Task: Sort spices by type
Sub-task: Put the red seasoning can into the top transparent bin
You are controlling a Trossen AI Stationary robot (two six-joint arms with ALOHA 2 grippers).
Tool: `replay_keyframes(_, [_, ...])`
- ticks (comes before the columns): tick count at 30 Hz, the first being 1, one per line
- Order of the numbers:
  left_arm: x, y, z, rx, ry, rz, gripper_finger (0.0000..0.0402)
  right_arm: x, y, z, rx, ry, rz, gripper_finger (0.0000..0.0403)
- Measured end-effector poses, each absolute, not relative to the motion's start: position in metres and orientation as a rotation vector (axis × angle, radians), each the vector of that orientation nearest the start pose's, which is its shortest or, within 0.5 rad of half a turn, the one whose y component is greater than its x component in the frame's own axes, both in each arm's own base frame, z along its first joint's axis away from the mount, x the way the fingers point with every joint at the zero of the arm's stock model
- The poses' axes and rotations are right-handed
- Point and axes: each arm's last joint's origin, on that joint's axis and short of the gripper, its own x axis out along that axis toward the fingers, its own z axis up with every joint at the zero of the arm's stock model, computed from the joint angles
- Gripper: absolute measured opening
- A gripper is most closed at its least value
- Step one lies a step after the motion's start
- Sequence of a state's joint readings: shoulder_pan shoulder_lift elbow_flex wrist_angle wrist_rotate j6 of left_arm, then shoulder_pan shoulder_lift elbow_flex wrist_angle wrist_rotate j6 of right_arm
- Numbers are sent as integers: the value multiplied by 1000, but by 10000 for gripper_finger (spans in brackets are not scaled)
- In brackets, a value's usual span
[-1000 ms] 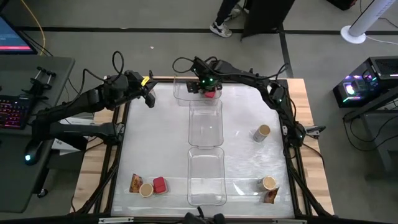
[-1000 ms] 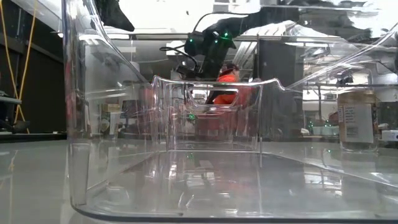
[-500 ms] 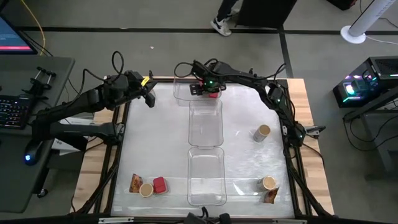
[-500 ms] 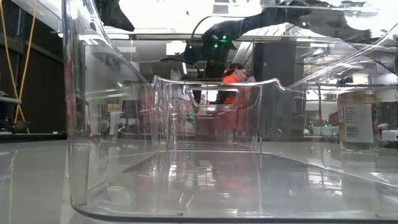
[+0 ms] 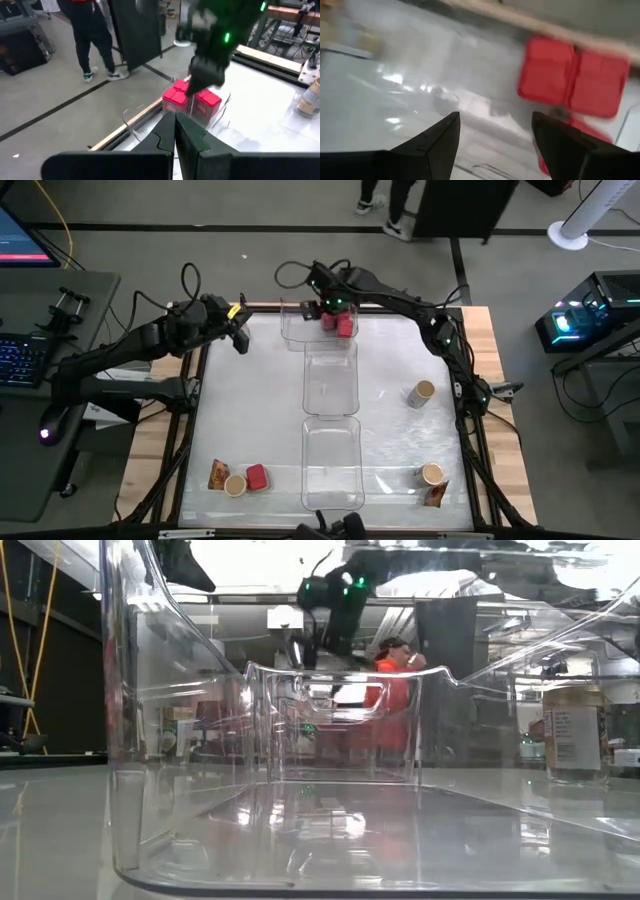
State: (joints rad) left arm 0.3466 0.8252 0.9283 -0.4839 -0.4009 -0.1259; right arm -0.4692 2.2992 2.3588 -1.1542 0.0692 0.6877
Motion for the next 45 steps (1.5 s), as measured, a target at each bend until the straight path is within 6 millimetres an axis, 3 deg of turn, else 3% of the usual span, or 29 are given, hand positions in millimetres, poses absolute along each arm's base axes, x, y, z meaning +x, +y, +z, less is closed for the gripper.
replay_keyframes(4, [149,62,345,-202,359,666,0,424,-213,305,735,854,-739,243])
replay_keyframes(8, [148,54,345,-303,365,464,0,425,-205,305,672,915,-656,243])
replay_keyframes(16, [163,35,347,-246,398,216,0,417,-186,302,484,1125,-380,230])
replay_keyframes(19, [175,25,354,-191,464,139,2,408,-174,316,403,1167,-333,168])
replay_keyframes(23, [196,6,359,-48,668,18,10,392,-158,339,295,1199,-267,30])
replay_keyframes(26, [211,-15,356,58,854,-85,18,380,-150,355,249,1189,-211,19])
replay_keyframes(30, [223,-60,333,72,1077,-197,20,363,-147,380,176,1134,-154,3])
replay_keyframes(34, [230,-121,307,57,1151,-309,4,352,-153,398,180,1021,-120,2])
replay_keyframes(37, [237,-154,292,40,1146,-363,2,345,-155,409,193,960,-98,2])
replay_keyframes(41, [244,-177,278,27,1169,-462,1,340,-154,414,198,945,-94,1])
replay_keyframes(45, [249,-182,258,59,1268,-497,0,340,-153,414,206,944,-97,1])
